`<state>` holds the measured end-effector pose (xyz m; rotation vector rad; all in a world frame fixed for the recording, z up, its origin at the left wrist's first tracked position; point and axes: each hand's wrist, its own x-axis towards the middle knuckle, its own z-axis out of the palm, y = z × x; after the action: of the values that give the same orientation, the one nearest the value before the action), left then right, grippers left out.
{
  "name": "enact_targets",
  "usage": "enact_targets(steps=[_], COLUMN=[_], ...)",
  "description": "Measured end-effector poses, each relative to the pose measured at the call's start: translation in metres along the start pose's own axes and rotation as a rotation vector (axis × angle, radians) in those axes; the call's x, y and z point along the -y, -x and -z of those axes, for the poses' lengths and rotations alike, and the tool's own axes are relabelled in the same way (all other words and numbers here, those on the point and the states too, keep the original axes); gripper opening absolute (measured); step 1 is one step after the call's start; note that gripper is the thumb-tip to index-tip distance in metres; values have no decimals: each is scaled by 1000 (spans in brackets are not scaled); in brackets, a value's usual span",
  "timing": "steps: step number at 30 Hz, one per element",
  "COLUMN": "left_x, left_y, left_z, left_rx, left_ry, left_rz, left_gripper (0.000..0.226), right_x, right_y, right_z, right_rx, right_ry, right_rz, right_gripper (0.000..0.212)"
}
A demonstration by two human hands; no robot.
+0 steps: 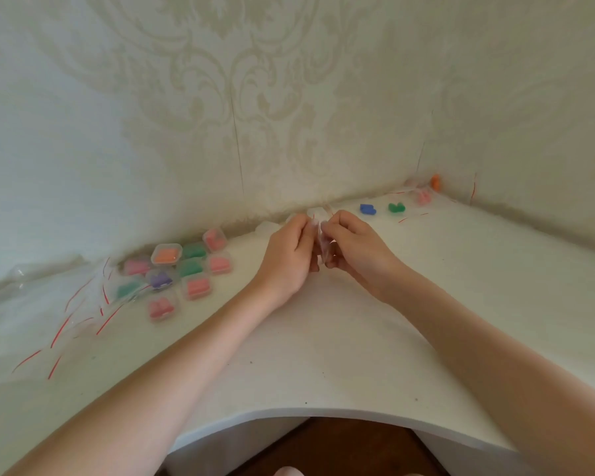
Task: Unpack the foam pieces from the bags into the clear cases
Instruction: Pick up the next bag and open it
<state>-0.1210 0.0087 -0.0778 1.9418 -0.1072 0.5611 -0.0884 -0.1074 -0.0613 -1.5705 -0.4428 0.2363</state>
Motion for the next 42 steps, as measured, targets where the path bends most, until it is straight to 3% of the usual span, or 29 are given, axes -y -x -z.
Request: enact_targets(steps=[4,7,12,15,19,21,23,28,32,36,39,42], left_x=[-1,0,2,0,1,1,0,-5,-4,2,0,1], left_y=[3,3,0,1,-1,-2,0,8,9,1,-4,-10], left_z=[-2,-2,-2,-5,4,6,4,-2,-2,2,5,8], left_rx=[32,69,84,30,-110,-156,-171,-170,-115,-104,-228,-232], left_ry=[-202,-329,-471,-481,-394,-446,-514,-613,-557,-263,-18,205], left_rz=[-97,-116,-129,-139,-109,-163,-249,-474,-494,-236,-27,156], left_gripper=[31,31,27,26,32,31,30,28,18,33,22,15], right_x=[-6,-13,-8,-6,-3,-4,-6,-10,-17,-17,-14,-15], right_y=[5,9,4,0,4,4,4,1,-4,-6,-5,-5], right_z=[-8,-12,-5,-1,5,8,8,10,12,10,8,7], right_rx=[-125,-205,-319,-323,-283,-248,-221,-224,-201,-113,-60,-8], right_ry=[351,424,558,756,1050,1151,1193,1065,969,681,516,466], right_rz=[200,289,264,284,566,678,676,413,338,383,344,322], right_gripper=[17,17,18,13,14,26,25,21,22,51,51,45])
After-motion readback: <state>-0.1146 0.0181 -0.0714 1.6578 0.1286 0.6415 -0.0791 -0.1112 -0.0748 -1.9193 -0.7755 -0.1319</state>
